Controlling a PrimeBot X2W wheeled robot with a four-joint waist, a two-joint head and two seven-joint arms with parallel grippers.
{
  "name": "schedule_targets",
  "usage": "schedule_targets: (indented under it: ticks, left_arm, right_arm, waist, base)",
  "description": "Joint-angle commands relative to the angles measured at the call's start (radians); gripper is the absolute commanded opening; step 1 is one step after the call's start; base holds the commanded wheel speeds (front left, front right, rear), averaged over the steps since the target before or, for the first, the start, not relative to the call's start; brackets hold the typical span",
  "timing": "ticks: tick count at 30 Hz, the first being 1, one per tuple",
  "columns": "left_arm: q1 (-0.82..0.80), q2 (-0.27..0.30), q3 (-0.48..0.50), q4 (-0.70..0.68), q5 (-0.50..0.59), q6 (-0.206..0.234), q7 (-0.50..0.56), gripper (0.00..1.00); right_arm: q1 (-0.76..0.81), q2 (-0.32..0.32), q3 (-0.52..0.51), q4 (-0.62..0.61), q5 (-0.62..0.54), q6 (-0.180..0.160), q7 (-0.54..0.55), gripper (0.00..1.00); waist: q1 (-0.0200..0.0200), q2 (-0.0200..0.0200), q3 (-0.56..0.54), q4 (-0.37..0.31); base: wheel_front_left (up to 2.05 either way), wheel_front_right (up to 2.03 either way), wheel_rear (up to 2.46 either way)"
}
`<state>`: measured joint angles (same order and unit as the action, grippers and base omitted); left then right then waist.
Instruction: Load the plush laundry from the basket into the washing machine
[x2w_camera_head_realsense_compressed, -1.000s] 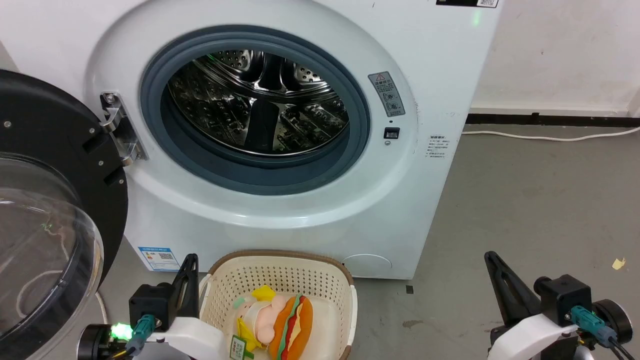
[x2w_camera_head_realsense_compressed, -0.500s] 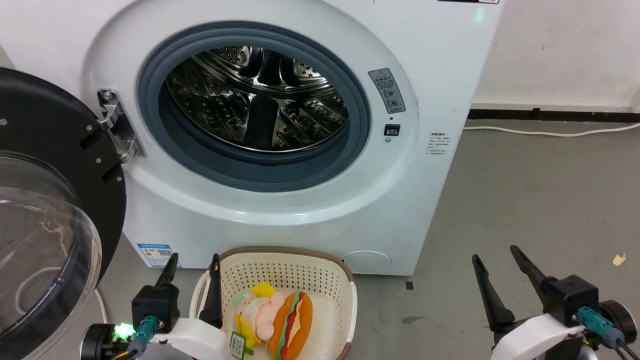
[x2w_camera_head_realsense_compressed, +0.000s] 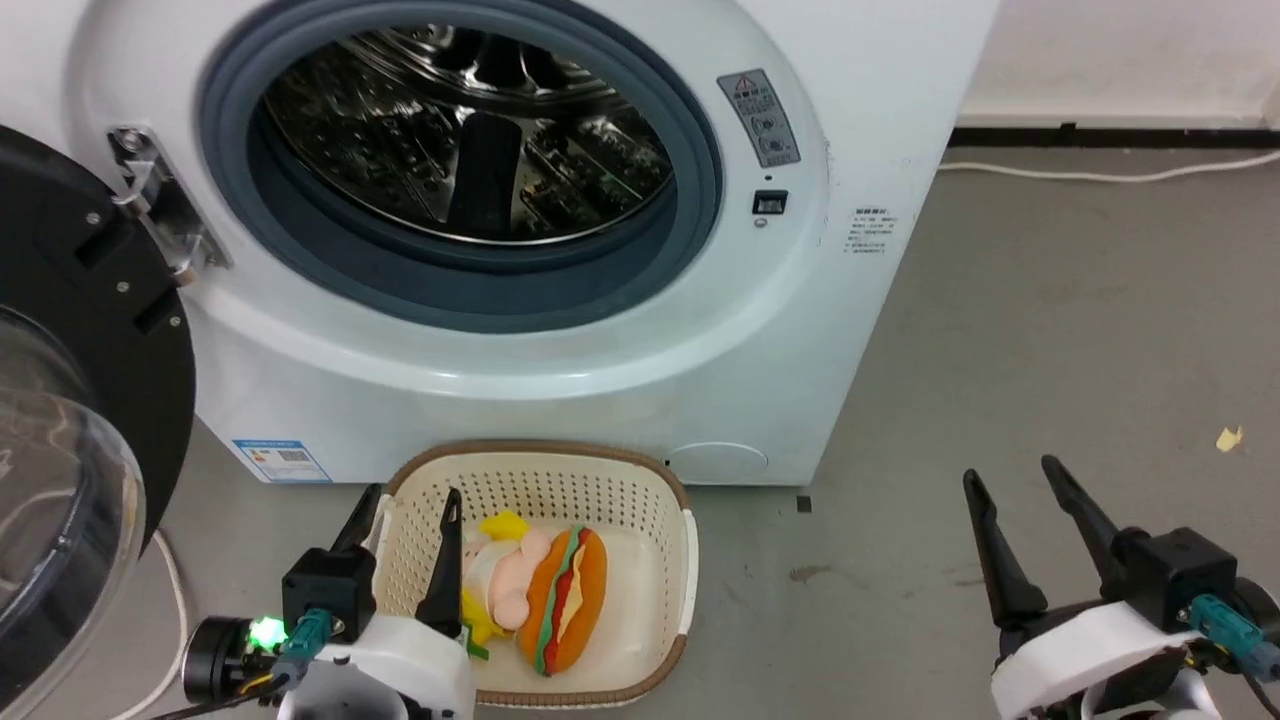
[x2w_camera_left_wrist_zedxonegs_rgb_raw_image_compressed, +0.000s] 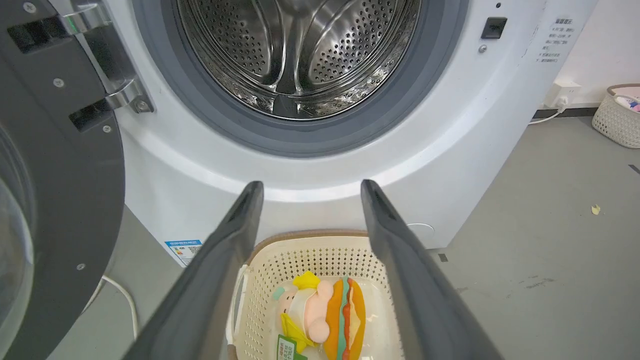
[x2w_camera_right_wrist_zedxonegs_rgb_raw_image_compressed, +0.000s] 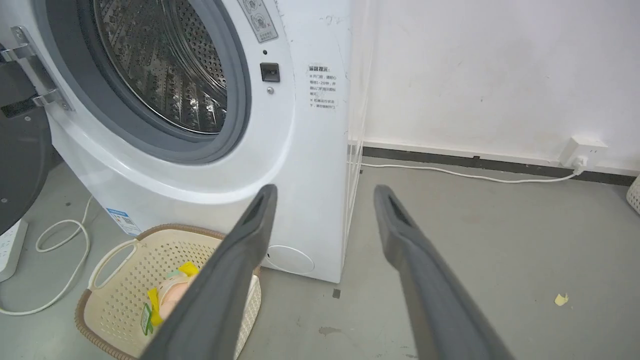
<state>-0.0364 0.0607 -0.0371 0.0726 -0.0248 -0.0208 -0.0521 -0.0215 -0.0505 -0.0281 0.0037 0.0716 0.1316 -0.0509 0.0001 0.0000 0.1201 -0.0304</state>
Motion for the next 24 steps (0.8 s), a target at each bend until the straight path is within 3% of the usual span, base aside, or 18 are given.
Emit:
schedule_targets:
  ticks: [1,12,24]
  left_arm:
    - [-0.028,0.011,-0.006,0.019,-0.007,-0.005,-0.012,1.0]
    - [-0.097,0.044,-0.032,0.131,-0.029,-0.017,-0.002,1.0]
    - [-0.207,0.119,-0.091,0.265,-0.077,-0.03,0.048,1.0]
  right_arm:
    - [-0.021,0.0,-0.003,-0.007,0.011,0.0,-0.013,1.0]
    - [-0.054,0.0,0.006,-0.014,0.054,0.0,-0.034,1.0]
    - [-0.092,0.0,0.025,-0.028,0.127,0.0,-0.059,1.0]
  waist:
    - [-0.0001,0.0,0.027,-0.011]
    - [-0.0001,0.0,0.119,-0.045]
    - [-0.0001,0.0,0.233,-0.097]
  base:
    - [0.0,0.0,0.0]
    - [0.0,0.0,0.0]
    - [0.0,0.0,0.0]
